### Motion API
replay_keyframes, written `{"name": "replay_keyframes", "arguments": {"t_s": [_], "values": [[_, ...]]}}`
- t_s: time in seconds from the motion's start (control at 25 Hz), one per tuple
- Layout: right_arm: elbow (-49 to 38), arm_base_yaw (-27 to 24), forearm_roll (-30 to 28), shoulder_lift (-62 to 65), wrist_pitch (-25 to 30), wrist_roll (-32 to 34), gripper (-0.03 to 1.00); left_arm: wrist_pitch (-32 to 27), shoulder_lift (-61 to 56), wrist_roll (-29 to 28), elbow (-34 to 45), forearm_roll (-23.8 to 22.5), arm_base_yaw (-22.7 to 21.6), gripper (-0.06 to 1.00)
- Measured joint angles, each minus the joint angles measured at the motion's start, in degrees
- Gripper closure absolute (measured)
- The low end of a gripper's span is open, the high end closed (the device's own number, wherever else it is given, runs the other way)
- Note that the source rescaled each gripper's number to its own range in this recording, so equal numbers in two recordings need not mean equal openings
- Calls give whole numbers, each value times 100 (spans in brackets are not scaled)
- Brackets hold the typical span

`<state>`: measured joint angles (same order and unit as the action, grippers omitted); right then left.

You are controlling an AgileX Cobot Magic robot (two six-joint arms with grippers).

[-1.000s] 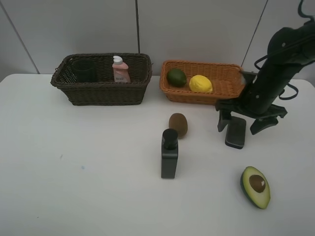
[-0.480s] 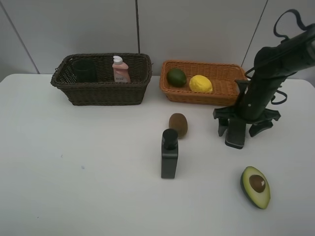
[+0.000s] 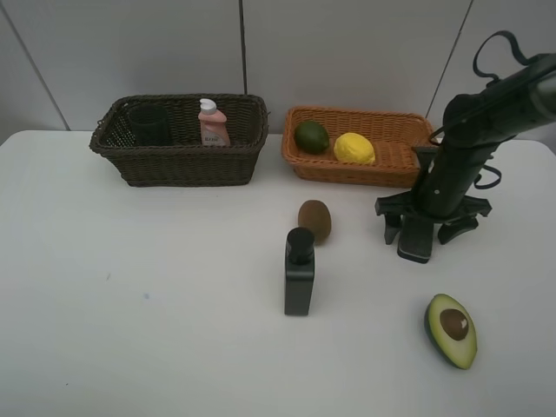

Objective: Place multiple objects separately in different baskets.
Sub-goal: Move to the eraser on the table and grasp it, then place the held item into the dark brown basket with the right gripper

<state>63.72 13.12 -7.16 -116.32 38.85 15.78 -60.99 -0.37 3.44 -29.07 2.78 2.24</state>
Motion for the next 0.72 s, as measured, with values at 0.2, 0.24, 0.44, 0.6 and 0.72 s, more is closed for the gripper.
{"name": "replay_keyframes", "arguments": {"t_s": [0.2,0.24,0.44,0.6,0.72], "values": [[0,0,-7,0,5,-14,52,0,0,0,0,0,0,-5],[0,0,-2,0,5,-63,55,0,0,0,0,0,0,-5],[3,0,8,31,124,-279,55,0,0,0,0,0,0,-5],[3,0,23,431,224,-299,55,0,0,0,0,0,0,-5],[3,7,163,1050,269,-310,55,0,0,0,0,0,0,-5]]}}
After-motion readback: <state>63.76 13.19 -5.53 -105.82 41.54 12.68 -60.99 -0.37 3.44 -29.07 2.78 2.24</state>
